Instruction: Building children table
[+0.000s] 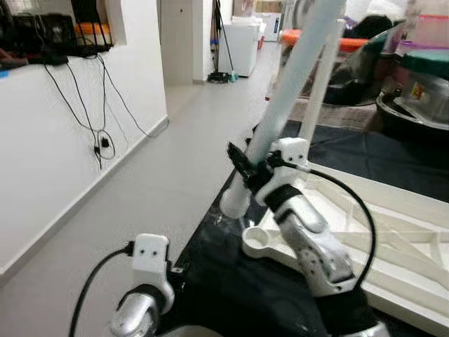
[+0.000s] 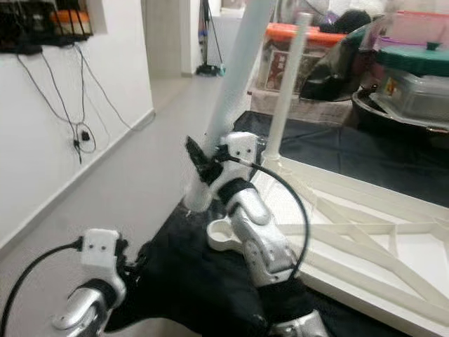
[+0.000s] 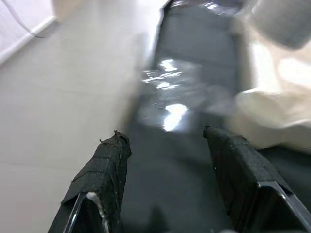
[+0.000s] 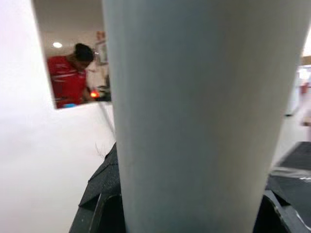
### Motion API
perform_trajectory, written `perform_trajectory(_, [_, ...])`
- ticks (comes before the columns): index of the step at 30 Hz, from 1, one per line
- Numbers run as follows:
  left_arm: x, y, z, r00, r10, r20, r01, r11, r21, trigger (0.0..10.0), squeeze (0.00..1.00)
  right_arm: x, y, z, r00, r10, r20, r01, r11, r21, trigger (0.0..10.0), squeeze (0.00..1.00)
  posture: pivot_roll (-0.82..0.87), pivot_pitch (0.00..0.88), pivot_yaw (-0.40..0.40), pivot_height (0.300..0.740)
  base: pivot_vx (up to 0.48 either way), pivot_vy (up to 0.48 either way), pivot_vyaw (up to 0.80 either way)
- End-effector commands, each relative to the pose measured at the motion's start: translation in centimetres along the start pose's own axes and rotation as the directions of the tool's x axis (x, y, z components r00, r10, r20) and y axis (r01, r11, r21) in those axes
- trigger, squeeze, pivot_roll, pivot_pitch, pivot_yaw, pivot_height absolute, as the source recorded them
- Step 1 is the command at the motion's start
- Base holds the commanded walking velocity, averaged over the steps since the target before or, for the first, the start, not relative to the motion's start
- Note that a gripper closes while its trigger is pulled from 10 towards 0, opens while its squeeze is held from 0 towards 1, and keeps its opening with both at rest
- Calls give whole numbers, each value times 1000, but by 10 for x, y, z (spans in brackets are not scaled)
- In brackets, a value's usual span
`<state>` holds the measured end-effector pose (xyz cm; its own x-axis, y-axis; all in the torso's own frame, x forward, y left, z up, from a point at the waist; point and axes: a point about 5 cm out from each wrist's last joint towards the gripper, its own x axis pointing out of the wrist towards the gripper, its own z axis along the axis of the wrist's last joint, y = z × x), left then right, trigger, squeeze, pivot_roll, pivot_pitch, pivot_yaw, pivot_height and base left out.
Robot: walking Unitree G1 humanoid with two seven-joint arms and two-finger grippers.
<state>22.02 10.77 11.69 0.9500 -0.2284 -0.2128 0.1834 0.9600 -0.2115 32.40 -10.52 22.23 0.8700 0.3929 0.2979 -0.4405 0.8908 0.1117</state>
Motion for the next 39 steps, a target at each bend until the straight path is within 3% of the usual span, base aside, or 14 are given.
perform_trajectory(1, [-1,7,-4,999,40,-16,-40,999,4,10000,0,2,4,3,1000,22,22,-22,1000,17,10000,0,83,0,-79,740,0,0,0])
perform_trajectory(13, [-2,4,-6,999,37,-11,-37,999,9,10000,0,2,8,5,997,69,37,-69,998,13,10000,0,85,4,-81,740,0,0,133])
perform_trajectory(21, [-2,4,-6,999,40,-12,-40,999,11,10000,0,3,5,6,999,31,37,-31,999,13,10000,0,86,17,-78,740,0,0,772])
perform_trajectory(39, [-4,2,-8,999,32,-33,-32,999,15,10000,0,3,-15,5,996,-84,34,84,996,-6,10000,0,88,41,-80,740,0,27,0])
